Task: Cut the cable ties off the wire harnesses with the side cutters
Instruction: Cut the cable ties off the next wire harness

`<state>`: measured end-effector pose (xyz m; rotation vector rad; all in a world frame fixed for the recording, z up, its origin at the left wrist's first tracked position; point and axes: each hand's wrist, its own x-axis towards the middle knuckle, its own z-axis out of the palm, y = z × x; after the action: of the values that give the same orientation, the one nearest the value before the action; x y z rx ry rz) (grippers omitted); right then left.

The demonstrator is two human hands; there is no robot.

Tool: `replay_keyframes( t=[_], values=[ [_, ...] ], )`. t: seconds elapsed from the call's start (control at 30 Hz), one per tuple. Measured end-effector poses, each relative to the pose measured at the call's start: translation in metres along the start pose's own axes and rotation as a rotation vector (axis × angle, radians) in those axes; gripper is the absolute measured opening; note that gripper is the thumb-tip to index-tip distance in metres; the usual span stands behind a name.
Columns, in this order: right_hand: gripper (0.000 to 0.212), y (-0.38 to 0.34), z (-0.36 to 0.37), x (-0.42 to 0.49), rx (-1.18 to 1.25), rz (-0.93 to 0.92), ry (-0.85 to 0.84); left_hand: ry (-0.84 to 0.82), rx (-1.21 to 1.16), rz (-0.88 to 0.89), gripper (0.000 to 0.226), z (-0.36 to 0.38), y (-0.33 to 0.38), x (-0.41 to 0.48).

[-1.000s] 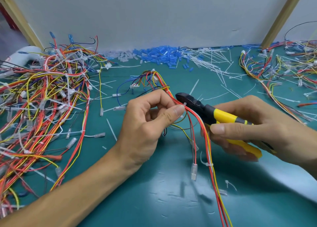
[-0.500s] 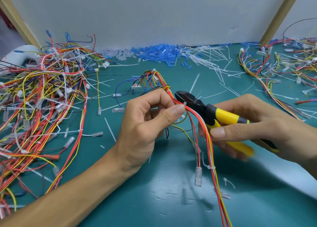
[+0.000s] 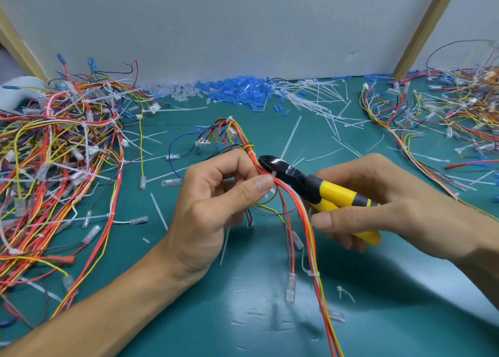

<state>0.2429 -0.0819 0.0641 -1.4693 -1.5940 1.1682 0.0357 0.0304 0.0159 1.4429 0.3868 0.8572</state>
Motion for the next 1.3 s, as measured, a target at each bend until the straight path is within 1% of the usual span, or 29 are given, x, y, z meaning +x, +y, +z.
replay_keyframes(
  t=[0.1,0.17,0.27,0.37,0.47,0.57,0.63,0.77,0.83,0.9,0.97,1.03,1.1,1.23,1.3],
  values=[
    [0.017,0.003,0.003,0.0,-0.012,-0.006,0.021,0.006,0.008,-0.005,0.023,-0.001,0.0,0.001],
    [0.014,0.005,0.005,0.0,-0.048,-0.027,0.072,0.004,-0.003,0.002,0.021,-0.001,0.0,0.001],
    [0.018,0.008,0.009,0.001,-0.164,-0.075,0.143,0.008,-0.014,0.007,0.02,-0.002,0.001,0.002],
    [0.024,0.01,0.01,0.0,-0.219,-0.105,0.169,0.004,-0.023,0.002,0.019,-0.002,0.002,0.002],
    [0.021,0.011,0.01,0.0,-0.353,-0.157,0.196,0.007,-0.04,-0.001,0.02,-0.001,0.003,0.001],
    [0.014,0.014,0.01,0.001,-0.412,-0.197,0.222,0.002,-0.071,-0.038,0.025,-0.002,0.004,0.001],
    [0.013,0.015,0.009,0.001,-0.434,-0.225,0.254,-0.031,-0.106,-0.057,0.026,-0.002,0.004,0.001],
    [0.026,0.015,0.011,0.003,-0.608,-0.289,0.294,-0.03,-0.111,-0.064,0.045,-0.001,0.004,0.001],
    [0.024,0.016,0.011,0.004,-0.603,-0.293,0.301,-0.035,-0.115,-0.063,0.043,-0.001,0.003,0.001],
    [0.016,0.017,0.008,0.005,-0.568,-0.289,0.305,-0.051,-0.111,-0.061,0.035,-0.001,0.002,0.0],
    [0.017,0.016,0.006,0.004,-0.547,-0.287,0.307,-0.064,-0.112,-0.062,0.033,0.0,0.002,0.0],
    [0.016,0.015,0.007,0.003,-0.593,-0.284,0.3,-0.06,-0.114,-0.066,0.034,-0.001,0.002,0.0],
    [0.017,0.013,0.007,0.003,-0.594,-0.231,0.256,-0.051,-0.098,-0.063,0.031,-0.001,0.002,0.0],
    [0.012,0.012,0.003,0.0,-0.413,-0.163,0.208,-0.055,-0.052,-0.033,0.025,0.0,0.001,0.0],
    [0.017,0.012,0.005,0.001,-0.441,-0.181,0.224,-0.05,-0.041,-0.019,0.027,0.0,0.001,0.0]
  ],
)
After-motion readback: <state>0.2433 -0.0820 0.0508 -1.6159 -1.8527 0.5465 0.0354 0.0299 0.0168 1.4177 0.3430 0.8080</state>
